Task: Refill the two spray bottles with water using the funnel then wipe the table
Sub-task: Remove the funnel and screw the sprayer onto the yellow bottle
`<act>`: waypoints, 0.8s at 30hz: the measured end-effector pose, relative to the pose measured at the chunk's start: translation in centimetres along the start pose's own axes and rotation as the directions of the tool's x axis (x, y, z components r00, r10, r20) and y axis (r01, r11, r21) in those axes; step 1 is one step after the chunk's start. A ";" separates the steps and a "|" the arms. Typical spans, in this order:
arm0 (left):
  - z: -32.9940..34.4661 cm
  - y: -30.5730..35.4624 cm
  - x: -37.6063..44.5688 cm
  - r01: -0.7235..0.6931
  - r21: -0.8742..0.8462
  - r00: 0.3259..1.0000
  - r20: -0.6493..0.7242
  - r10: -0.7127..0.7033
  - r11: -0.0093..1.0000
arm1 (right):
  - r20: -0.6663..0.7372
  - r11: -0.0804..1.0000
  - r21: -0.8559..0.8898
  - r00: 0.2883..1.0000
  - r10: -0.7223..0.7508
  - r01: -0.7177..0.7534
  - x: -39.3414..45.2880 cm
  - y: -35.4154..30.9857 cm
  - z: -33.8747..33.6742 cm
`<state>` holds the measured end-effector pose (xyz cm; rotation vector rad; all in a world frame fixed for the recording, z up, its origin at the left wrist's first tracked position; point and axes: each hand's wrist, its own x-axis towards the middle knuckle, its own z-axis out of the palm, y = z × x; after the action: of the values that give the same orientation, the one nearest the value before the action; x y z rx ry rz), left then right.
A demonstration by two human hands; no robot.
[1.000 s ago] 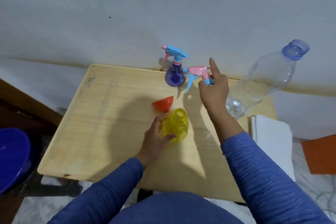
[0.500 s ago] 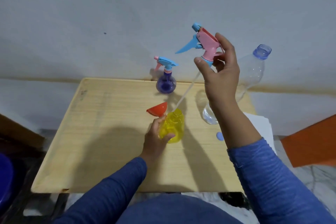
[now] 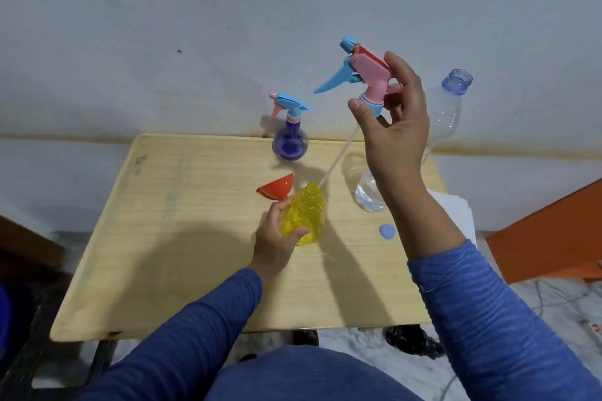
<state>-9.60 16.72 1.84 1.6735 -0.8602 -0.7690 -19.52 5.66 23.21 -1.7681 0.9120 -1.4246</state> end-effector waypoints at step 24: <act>0.2 0.6 -0.2 0.030 -0.028 0.999 -0.014 -0.030 0.999 | 0.383 0.965 0.113 0.907 0.178 -0.237 -8.1 8.2 1.7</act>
<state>-9.99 16.63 2.38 1.6685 -0.8124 -0.7851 -19.98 8.44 11.92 -1.6861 0.7378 -0.9549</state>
